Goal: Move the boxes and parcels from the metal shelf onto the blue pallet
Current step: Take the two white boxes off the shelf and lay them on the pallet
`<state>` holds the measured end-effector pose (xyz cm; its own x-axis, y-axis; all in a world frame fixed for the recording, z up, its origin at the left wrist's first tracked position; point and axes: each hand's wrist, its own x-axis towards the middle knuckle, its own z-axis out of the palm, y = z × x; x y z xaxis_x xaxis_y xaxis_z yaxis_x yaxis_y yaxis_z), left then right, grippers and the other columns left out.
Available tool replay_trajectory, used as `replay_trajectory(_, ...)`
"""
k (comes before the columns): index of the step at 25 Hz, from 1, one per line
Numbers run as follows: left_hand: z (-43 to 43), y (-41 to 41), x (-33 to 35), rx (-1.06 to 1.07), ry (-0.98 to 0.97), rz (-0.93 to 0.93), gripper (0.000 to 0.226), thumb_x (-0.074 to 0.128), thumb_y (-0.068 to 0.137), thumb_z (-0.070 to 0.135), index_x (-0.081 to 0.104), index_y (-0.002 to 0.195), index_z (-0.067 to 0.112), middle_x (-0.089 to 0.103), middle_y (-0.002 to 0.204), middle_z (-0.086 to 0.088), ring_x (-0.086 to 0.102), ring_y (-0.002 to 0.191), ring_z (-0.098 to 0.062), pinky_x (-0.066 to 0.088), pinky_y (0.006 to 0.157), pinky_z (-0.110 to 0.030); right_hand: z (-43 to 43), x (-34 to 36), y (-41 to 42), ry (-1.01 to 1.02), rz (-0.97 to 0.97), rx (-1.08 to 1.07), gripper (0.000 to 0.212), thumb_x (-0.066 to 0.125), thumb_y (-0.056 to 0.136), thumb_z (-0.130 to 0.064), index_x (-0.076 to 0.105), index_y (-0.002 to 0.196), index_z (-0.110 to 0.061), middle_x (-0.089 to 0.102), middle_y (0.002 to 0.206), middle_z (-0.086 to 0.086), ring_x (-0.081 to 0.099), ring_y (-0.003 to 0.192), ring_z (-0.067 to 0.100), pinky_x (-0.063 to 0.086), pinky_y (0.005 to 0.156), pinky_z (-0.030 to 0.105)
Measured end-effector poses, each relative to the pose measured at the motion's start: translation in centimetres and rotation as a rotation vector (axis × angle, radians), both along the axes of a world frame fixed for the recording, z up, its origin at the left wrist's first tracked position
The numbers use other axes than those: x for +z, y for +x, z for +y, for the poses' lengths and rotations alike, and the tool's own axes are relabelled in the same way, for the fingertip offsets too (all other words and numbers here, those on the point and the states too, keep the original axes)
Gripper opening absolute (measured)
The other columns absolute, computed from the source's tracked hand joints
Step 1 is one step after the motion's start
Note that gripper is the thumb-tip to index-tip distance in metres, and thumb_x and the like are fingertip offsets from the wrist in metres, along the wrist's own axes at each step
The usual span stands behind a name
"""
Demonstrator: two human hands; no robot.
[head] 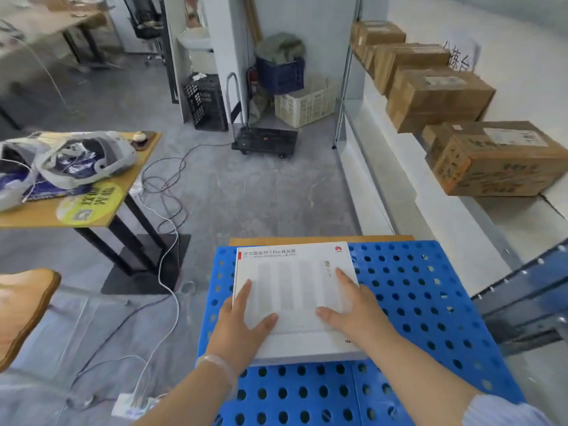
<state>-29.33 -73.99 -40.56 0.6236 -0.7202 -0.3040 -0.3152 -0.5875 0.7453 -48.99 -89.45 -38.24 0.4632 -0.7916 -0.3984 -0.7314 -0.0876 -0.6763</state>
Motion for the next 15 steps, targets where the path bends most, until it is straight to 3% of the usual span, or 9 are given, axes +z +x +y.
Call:
replay_trajectory(7, 0.0, 3.8, -1.8, 0.009, 0.008, 0.005, 0.087, 0.062, 0.073, 0.069, 0.011, 0.142, 0.058, 0.025, 0.148, 0.010, 0.037, 0.123, -0.009, 0.037, 0.094, -0.026, 0.0, -2.0, 3.9, 0.008, -0.020, 0.008, 0.093, 0.067, 0.075, -0.062, 0.007, 0.145, -0.055, 0.017, 0.152, -0.006, 0.028, 0.135, 0.015, 0.030, 0.096, 0.029)
replay_trajectory(12, -1.3, 5.4, -1.9, -0.019, 0.039, -0.010, 0.088, 0.061, 0.072, 0.071, 0.010, 0.143, 0.056, 0.025, 0.147, 0.011, 0.034, 0.111, -0.004, 0.035, 0.084, -0.021, -1.0, -2.3, 5.4, 0.006, -0.015, 0.003, 0.092, 0.067, 0.076, -0.061, 0.006, 0.146, -0.054, 0.013, 0.154, -0.005, 0.026, 0.138, 0.016, 0.030, 0.105, 0.034)
replay_trajectory(15, -1.8, 6.0, -1.8, -0.030, 0.021, -0.007, 0.089, 0.062, 0.072, 0.070, 0.011, 0.143, 0.056, 0.026, 0.145, 0.012, 0.031, 0.111, -0.002, 0.033, 0.088, -0.021, -1.5, -2.5, 5.6, 0.006, -0.025, 0.008, 0.093, 0.066, 0.076, -0.062, 0.005, 0.146, -0.054, 0.013, 0.154, -0.004, 0.025, 0.138, 0.016, 0.028, 0.105, 0.033)
